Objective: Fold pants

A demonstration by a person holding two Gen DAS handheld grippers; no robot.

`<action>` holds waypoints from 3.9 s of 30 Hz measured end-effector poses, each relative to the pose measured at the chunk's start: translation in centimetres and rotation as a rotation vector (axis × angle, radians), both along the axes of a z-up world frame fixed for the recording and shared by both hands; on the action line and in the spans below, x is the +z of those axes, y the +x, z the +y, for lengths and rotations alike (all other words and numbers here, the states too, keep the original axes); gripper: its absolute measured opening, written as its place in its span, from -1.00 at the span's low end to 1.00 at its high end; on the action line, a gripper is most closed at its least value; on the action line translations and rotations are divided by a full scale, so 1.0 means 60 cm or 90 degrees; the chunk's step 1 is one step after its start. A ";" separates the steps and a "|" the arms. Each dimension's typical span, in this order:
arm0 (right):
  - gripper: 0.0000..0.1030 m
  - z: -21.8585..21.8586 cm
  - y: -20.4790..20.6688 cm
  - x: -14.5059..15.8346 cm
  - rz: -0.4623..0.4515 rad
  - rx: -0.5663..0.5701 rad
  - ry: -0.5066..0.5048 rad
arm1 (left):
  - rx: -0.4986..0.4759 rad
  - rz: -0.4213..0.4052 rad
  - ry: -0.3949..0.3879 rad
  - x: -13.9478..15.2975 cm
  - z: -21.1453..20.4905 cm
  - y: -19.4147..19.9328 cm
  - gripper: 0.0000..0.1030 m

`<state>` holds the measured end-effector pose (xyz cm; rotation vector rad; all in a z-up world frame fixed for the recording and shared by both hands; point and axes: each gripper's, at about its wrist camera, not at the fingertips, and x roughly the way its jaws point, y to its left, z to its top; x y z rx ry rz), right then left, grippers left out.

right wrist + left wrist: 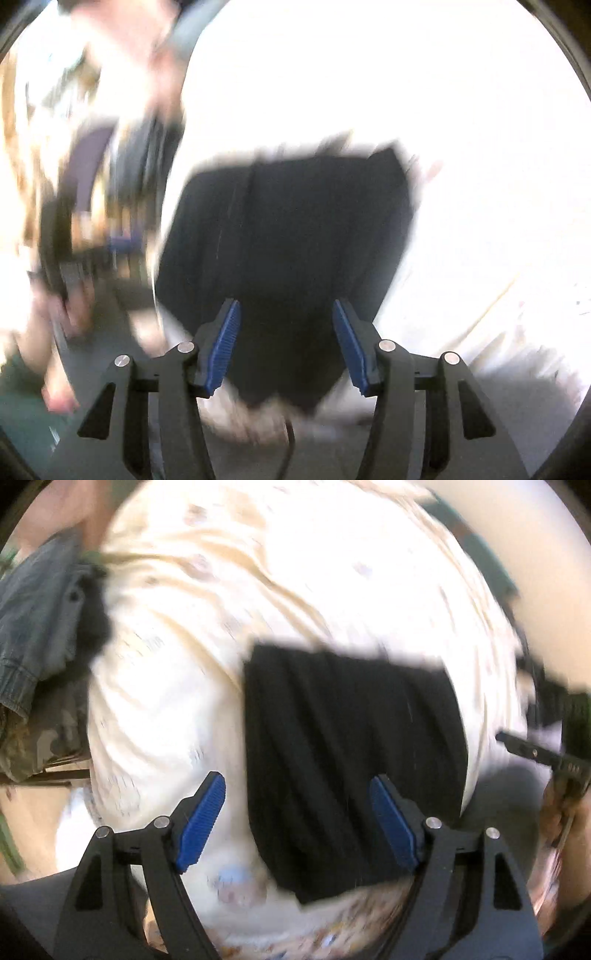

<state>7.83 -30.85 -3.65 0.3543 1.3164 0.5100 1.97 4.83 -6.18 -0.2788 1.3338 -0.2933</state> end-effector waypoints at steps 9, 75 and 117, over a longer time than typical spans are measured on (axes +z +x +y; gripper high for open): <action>-0.14 -0.032 0.087 -0.127 0.022 -0.147 0.052 | 0.131 0.030 -0.080 -0.082 0.010 0.094 0.27; -0.82 0.083 0.166 -0.149 -0.007 -0.042 0.102 | 0.157 0.047 0.084 -0.167 -0.004 0.186 0.16; -0.15 0.138 -0.138 -0.093 0.173 0.099 -0.097 | -0.061 0.099 0.049 -0.064 -0.060 -0.128 0.57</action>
